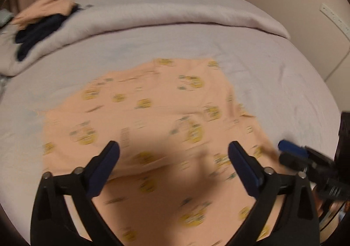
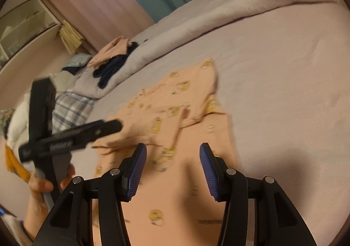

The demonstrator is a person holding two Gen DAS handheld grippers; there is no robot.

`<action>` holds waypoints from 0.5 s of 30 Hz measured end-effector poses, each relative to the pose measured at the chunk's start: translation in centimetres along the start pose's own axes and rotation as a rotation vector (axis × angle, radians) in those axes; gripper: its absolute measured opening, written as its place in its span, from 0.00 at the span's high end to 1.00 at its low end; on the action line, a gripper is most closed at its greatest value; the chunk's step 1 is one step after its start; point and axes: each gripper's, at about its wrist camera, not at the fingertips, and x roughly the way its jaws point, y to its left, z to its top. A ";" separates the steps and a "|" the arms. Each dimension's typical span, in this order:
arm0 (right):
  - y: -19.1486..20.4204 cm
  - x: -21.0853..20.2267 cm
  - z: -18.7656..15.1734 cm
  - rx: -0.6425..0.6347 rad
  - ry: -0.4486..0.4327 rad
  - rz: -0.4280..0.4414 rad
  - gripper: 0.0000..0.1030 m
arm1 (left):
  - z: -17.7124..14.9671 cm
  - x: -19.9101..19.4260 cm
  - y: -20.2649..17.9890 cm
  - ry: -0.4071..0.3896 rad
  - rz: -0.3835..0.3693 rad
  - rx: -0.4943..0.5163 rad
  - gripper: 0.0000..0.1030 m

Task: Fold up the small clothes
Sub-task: 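Open the left gripper and release the folded sleeve onto the shirt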

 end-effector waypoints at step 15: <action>1.7 7.5 1.8 -0.035 0.139 -0.066 0.55 | -12.6 -4.3 10.1 0.035 0.043 -0.370 0.01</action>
